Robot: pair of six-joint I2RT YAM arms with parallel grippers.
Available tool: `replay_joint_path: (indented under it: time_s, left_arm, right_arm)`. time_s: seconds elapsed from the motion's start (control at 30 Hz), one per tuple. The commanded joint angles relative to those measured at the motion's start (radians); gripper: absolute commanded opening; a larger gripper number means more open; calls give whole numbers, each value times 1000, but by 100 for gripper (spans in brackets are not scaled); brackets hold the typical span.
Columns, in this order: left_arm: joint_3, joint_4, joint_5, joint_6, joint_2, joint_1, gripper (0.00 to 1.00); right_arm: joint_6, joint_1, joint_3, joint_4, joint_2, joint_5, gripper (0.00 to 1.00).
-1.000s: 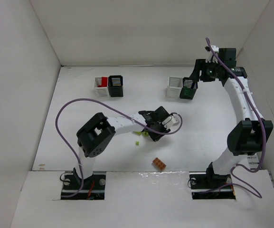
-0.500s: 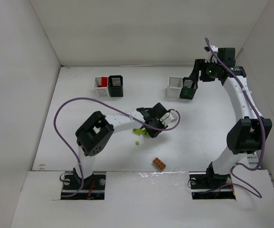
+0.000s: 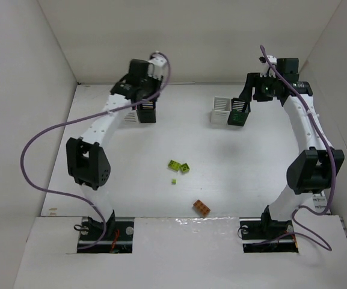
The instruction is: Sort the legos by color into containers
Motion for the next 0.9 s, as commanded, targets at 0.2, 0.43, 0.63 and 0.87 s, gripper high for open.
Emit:
replay_joint_path:
  time_s: [0.2, 0.43, 0.63, 0.87]
  left_arm:
    - [13, -46, 6, -54, 4, 334, 8]
    - [-74, 23, 8, -65, 4, 359, 8]
    - [-64, 34, -2, -65, 48, 391, 8]
    - [-9, 34, -2, -65, 108, 400, 11]
  right_arm:
    - [-11, 38, 120, -10, 55, -9, 72]
    - [-21, 60, 120, -10, 55, 2, 73]
    - [-21, 60, 110, -10, 55, 11, 73]
    - [-21, 60, 110, -10, 55, 11, 73]
